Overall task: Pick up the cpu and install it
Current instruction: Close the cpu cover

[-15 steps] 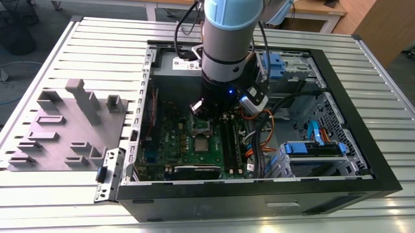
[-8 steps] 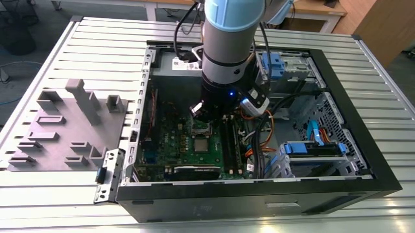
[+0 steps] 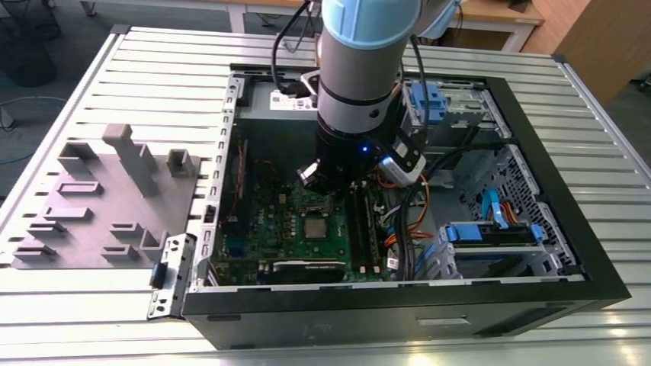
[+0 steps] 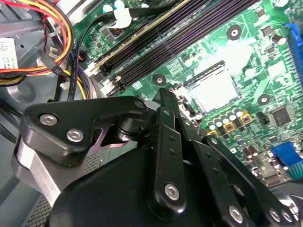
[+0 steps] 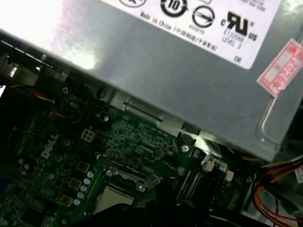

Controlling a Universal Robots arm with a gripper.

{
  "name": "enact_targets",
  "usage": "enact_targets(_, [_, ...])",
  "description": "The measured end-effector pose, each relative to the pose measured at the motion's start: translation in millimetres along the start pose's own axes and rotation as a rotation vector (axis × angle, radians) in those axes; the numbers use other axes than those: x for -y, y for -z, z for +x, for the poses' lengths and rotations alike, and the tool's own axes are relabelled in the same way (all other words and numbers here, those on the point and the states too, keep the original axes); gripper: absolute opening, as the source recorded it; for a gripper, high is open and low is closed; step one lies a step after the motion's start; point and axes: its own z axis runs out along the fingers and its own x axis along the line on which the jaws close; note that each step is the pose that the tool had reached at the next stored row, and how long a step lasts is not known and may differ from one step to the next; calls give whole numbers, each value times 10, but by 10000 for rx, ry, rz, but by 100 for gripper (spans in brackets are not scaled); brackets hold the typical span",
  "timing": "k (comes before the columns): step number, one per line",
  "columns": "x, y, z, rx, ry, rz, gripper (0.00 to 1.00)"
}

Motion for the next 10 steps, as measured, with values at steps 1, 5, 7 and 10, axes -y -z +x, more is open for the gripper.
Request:
enact_targets(1, [13, 4, 5, 5, -1, -15, 11])
enact_targets(5, [70, 12, 23, 19, -3, -71, 11])
enact_targets(7, [98, 13, 29, 15, -3, -87, 11])
enact_targets(10, [139, 14, 34, 5, -4, -103, 11])
